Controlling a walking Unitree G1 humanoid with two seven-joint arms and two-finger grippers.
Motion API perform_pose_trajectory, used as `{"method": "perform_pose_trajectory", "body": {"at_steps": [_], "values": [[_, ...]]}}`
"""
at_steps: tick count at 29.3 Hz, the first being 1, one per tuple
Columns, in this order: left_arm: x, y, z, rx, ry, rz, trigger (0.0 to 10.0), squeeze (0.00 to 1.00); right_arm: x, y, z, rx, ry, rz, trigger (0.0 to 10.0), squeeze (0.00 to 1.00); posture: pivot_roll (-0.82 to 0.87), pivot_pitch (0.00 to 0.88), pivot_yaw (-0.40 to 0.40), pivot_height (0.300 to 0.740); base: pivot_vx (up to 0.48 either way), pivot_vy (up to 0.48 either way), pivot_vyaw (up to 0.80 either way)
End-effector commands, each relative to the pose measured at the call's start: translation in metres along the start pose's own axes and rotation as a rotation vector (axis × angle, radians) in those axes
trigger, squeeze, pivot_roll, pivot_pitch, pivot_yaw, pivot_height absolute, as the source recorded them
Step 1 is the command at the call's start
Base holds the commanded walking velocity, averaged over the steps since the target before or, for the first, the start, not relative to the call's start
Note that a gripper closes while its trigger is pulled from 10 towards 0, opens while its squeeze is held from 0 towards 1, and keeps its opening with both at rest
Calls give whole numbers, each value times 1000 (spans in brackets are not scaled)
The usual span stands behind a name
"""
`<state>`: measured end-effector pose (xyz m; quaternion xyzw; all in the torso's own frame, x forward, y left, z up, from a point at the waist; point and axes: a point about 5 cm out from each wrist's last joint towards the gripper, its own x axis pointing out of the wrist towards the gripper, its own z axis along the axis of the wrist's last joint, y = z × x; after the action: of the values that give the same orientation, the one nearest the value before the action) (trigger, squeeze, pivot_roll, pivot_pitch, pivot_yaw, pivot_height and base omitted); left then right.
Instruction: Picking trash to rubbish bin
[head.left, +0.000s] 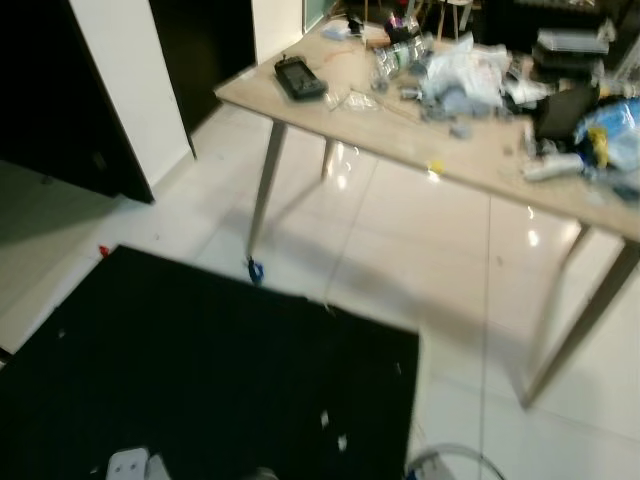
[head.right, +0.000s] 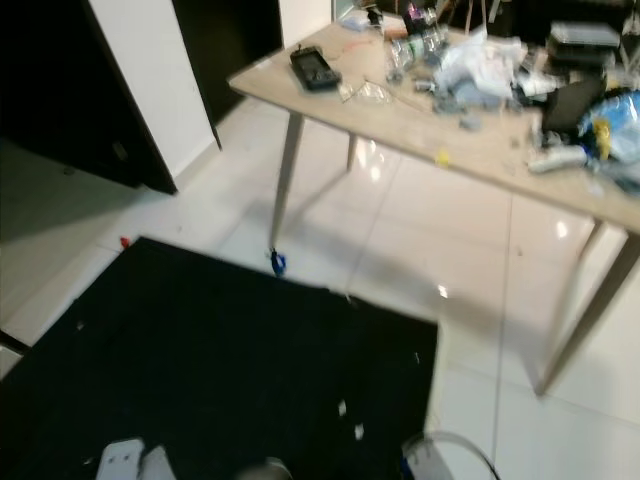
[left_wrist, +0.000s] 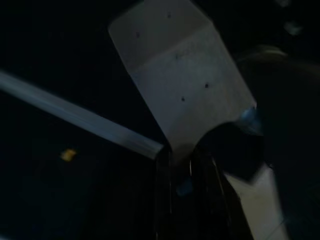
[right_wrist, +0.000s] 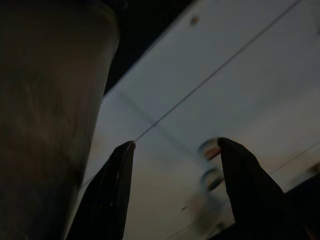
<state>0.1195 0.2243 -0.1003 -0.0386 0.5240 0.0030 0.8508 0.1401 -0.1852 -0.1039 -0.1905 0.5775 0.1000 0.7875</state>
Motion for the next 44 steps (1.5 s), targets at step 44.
{"method": "perform_pose_trajectory", "body": {"at_steps": [44], "values": [[-6,18,-20,604,211,114,10000,0,0,10,-5,-11,-1,78,10000,0,79,102,9,740,0,0,764]]}}
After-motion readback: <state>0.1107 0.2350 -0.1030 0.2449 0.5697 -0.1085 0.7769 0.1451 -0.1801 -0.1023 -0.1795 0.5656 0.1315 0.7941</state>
